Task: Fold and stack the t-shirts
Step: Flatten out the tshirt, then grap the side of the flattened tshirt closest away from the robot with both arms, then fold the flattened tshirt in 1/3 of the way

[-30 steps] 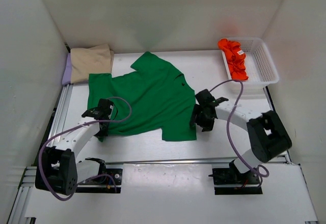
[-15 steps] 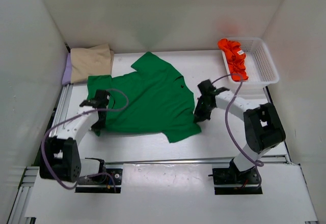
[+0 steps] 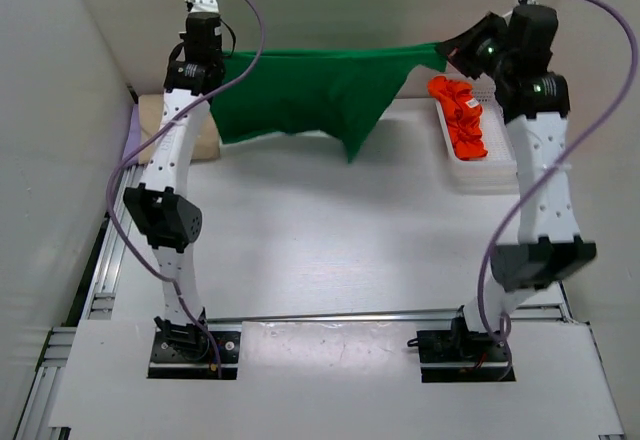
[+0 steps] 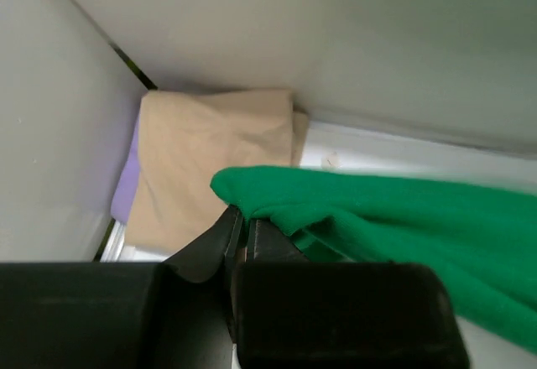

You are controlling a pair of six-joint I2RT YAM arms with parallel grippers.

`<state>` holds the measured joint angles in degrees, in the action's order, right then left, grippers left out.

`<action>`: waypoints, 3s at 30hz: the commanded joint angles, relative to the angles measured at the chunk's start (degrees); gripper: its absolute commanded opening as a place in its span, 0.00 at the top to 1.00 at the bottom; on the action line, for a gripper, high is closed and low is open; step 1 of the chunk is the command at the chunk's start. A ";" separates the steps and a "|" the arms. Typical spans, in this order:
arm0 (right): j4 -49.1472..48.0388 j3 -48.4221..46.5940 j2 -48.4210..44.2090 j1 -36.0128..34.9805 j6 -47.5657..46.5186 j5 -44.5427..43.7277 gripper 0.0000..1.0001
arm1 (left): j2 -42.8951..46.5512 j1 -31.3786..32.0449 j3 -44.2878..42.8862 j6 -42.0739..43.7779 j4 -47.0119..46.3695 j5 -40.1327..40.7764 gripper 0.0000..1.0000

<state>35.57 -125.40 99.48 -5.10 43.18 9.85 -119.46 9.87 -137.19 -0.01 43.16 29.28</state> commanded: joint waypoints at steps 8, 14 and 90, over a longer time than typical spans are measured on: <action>-2.61 49.91 -32.66 -5.79 -3.36 -5.98 1.00 | 24.34 3.13 44.24 0.01 -1.41 -3.00 0.89; -3.14 75.63 -44.54 -12.99 1.72 -8.26 1.00 | 35.25 6.21 75.16 0.01 -0.79 -1.94 0.65; -7.62 62.49 -14.33 -7.11 -11.09 -10.99 1.00 | 7.67 -16.64 43.59 0.01 26.80 -30.86 0.90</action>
<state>31.62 -58.39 81.14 -13.06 35.38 -2.96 -110.74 -6.92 -89.91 -0.14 68.88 -2.74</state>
